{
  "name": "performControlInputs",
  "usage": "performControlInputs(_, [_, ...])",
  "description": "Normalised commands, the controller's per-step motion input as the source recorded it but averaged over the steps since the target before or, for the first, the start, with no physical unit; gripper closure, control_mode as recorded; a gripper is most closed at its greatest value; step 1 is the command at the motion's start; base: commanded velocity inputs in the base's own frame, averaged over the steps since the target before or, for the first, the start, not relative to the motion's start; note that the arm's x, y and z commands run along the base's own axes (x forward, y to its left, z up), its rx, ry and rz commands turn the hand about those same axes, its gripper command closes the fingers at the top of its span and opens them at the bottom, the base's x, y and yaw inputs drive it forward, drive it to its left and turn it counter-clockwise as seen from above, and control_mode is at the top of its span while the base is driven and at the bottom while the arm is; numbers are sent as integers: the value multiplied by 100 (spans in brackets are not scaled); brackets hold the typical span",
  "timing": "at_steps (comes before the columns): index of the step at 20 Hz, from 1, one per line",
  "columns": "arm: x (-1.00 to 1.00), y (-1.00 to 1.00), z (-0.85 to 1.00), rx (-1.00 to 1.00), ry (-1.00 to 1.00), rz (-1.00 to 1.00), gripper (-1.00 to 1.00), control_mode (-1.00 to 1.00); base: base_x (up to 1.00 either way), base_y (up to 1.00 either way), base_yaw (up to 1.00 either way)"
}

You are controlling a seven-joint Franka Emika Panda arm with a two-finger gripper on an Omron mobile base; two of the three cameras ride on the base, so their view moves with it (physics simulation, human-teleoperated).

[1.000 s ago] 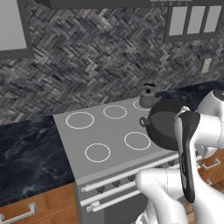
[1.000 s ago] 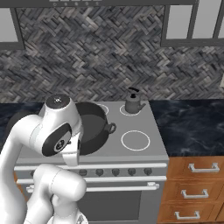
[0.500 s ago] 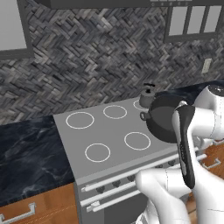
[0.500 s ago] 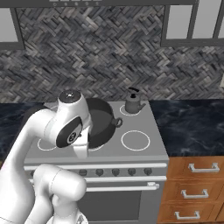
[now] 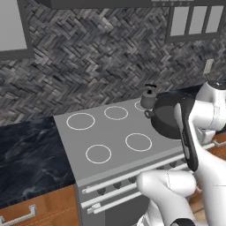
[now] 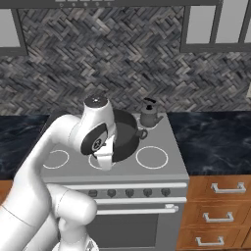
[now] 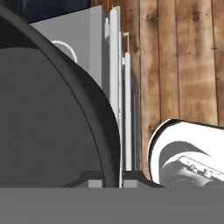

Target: Pick the kettle from the cabinet and place it on a stove burner. Then pick the pot from the counter and place it on another stove burner. Finally, turn both burners on.

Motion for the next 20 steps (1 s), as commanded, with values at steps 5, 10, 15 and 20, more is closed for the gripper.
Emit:
performControlInputs(5, [35,-25,-8,0,10,0,100,-100,0,0,0])
performControlInputs(10, [30,-17,-14,0,8,0,100,-100,0,0,0])
performControlInputs(15, [16,-20,-16,2,5,0,100,-100,0,0,0])
performControlInputs(20, [3,-24,-13,3,0,0,100,-100,0,0,0])
